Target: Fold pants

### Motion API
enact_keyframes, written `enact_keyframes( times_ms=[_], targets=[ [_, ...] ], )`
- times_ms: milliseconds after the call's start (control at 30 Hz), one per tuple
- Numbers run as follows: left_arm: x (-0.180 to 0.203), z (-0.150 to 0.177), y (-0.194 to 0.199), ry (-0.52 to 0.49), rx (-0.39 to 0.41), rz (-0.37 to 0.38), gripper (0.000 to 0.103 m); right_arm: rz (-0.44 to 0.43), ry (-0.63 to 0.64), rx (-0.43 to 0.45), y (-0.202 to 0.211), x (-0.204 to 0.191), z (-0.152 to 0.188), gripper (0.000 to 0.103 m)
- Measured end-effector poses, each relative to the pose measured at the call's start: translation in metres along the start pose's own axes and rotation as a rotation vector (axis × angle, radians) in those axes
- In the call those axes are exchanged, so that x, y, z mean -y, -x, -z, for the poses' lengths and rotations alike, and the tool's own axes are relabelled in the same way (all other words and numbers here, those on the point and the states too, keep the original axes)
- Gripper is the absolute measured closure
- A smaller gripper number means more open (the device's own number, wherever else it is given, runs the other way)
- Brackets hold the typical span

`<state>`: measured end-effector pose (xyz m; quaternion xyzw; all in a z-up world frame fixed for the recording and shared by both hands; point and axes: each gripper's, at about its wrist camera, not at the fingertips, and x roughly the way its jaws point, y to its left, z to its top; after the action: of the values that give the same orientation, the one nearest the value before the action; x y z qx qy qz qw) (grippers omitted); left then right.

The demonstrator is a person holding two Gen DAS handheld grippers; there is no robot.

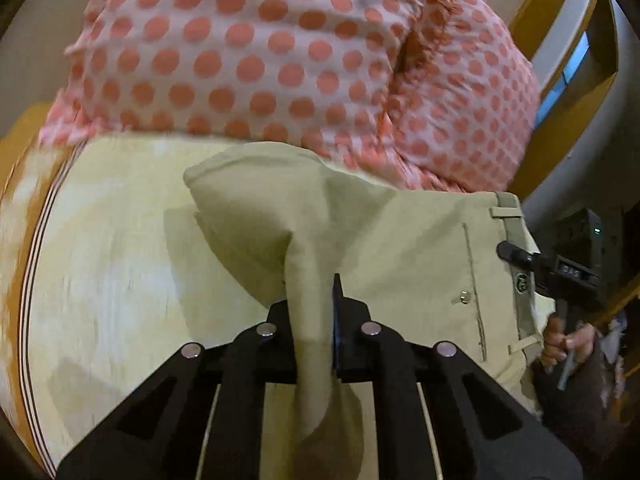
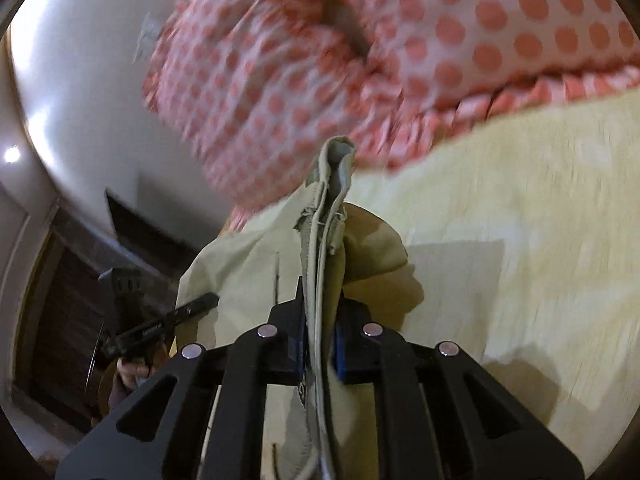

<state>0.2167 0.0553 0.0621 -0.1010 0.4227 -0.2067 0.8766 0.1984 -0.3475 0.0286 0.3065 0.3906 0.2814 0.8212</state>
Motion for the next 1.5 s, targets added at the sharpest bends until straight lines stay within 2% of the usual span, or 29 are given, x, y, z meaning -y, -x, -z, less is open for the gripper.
enact_keyframes(
  times_ms=[67,100,133,167,200,233,267,333,400,433,467,500,533,567,600,633,667,700,733,767,800,833,933,1000,1100,1167,1267,1400,1500],
  targets=[
    [0.001,-0.017,-0.028,-0.01,-0.009,-0.073,0.086,0.067,-0.002,0.024,-0.009,0.008,-0.014,0.091],
    [0.001,-0.021,-0.037,-0.018,-0.026,-0.121,0.08,0.139,0.005,0.012,-0.02,0.013,-0.02,0.087],
    [0.0,-0.023,-0.046,-0.022,-0.052,-0.171,0.067,0.22,0.012,-0.023,-0.029,0.018,-0.022,0.082],
    [0.0,-0.023,-0.047,-0.02,-0.058,-0.199,0.059,0.29,0.015,-0.053,-0.033,0.021,-0.023,0.071],
    [0.0,-0.021,-0.039,-0.028,-0.031,-0.239,0.059,0.343,0.023,-0.061,-0.029,0.021,-0.022,0.065],
    [0.002,-0.017,-0.025,-0.047,0.015,-0.279,0.055,0.357,0.038,-0.035,-0.021,0.018,-0.021,0.064],
    [0.004,-0.012,-0.01,-0.056,0.057,-0.291,0.051,0.347,0.069,0.014,-0.006,0.01,-0.018,0.059],
    [0.007,-0.002,0.013,-0.035,0.101,-0.209,0.051,0.258,0.117,0.059,0.015,-0.006,-0.01,0.055],
    [0.013,0.011,0.026,0.004,0.088,-0.025,0.049,0.139,0.15,0.01,0.019,-0.025,0.003,0.049],
    [0.016,0.015,0.023,0.013,0.071,0.013,0.048,0.11,0.154,-0.029,0.014,-0.029,0.007,0.046],
    [0.019,0.02,0.014,0.024,0.025,0.052,0.047,0.102,0.146,-0.068,0.007,-0.03,0.011,0.038],
    [0.021,0.023,0.001,0.036,-0.024,0.058,0.047,0.129,0.124,-0.109,-0.003,-0.026,0.015,0.031],
    [0.021,0.026,-0.013,0.045,-0.069,0.043,0.048,0.176,0.097,-0.142,-0.014,-0.019,0.018,0.031],
    [0.018,0.029,-0.029,0.054,-0.111,0.015,0.055,0.185,0.064,-0.154,-0.021,-0.011,0.02,0.031],
    [0.018,0.03,-0.031,0.042,-0.08,-0.005,0.057,0.169,0.052,-0.117,-0.019,-0.008,0.019,0.031],
    [0.02,0.03,-0.03,0.029,-0.08,-0.032,0.061,0.179,0.031,-0.128,-0.019,-0.007,0.018,0.031],
    [0.022,0.031,-0.027,0.037,-0.094,-0.051,0.06,0.236,0.014,-0.117,-0.012,-0.011,0.02,0.03],
    [0.023,0.036,-0.018,0.055,-0.081,-0.067,0.054,0.306,0.026,-0.091,-0.002,-0.019,0.027,0.021],
    [0.027,0.043,-0.003,0.048,-0.046,-0.086,0.038,0.338,0.049,-0.074,0.003,-0.028,0.029,0.015],
    [0.03,0.05,0.01,0.029,-0.015,-0.109,0.026,0.353,0.1,-0.041,0.018,-0.039,0.042,0.006],
    [0.037,0.063,0.027,-0.006,0.031,-0.157,0.02,0.348,0.154,0.004,0.033,-0.053,0.06,0.002],
    [0.044,0.076,0.041,-0.036,0.061,-0.202,0.013,0.349,0.188,0.029,0.041,-0.063,0.074,0.001],
    [0.06,0.117,0.068,-0.088,0.104,-0.276,0.005,0.391,0.28,0.067,0.05,-0.083,0.118,0.001],
    [0.067,0.141,0.073,-0.106,0.091,-0.288,0.004,0.46,0.305,0.064,0.044,-0.087,0.143,0.001],
    [0.072,0.166,0.07,-0.135,0.075,-0.339,0.004,0.503,0.316,0.046,0.029,-0.089,0.163,0.001],
    [0.072,0.174,0.066,-0.137,0.069,-0.351,0.004,0.565,0.343,0.04,0.02,-0.093,0.17,0.001],
    [0.066,0.18,0.063,-0.098,0.065,-0.335,0.002,0.596,0.353,0.039,0.011,-0.096,0.178,0.001],
    [0.073,0.192,0.06,-0.15,0.09,-0.388,0.002,0.69,0.399,0.037,0.0,-0.102,0.187,0.001],
    [0.072,0.195,0.061,-0.143,0.107,-0.383,0.002,0.709,0.38,0.077,0.0,-0.103,0.191,0.001]
  ],
)
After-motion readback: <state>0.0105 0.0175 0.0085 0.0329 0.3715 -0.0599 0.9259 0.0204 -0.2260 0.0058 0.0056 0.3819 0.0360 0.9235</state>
